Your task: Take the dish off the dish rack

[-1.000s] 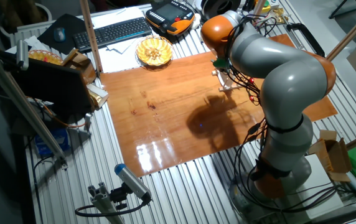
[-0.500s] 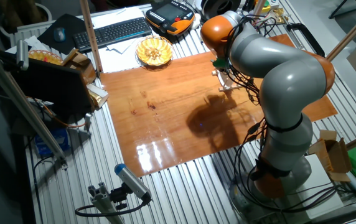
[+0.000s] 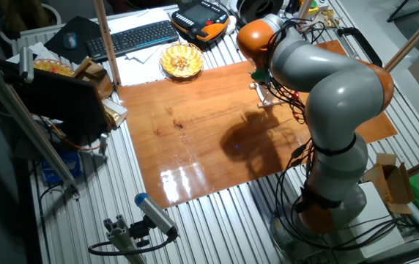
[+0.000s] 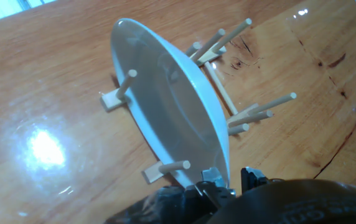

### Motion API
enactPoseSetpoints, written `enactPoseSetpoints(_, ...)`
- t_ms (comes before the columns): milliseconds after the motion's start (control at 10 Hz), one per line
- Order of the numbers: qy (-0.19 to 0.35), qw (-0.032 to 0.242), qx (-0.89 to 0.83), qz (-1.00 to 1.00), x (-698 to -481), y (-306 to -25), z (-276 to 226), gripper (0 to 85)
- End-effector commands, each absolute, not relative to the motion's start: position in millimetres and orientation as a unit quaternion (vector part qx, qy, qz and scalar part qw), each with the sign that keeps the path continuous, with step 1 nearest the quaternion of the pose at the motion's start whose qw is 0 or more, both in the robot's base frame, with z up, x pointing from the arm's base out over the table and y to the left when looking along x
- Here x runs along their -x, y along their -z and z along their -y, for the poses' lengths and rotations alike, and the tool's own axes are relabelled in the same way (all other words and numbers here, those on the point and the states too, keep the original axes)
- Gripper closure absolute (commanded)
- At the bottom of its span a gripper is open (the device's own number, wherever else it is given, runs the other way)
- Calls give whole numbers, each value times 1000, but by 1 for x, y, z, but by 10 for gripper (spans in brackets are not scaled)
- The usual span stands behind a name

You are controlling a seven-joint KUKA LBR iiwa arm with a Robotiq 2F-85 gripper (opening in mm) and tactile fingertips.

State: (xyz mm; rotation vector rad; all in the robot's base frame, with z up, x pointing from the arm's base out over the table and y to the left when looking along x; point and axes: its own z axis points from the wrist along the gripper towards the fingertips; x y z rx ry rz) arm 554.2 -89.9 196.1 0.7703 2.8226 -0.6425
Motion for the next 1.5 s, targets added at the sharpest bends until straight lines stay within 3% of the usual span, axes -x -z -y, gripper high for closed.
enactPoseSetpoints(0,213,73,-256,-940,-554,-195,91,547)
enactPoseSetpoints(1400,217,73,-257,-939,-554,-185,98,590)
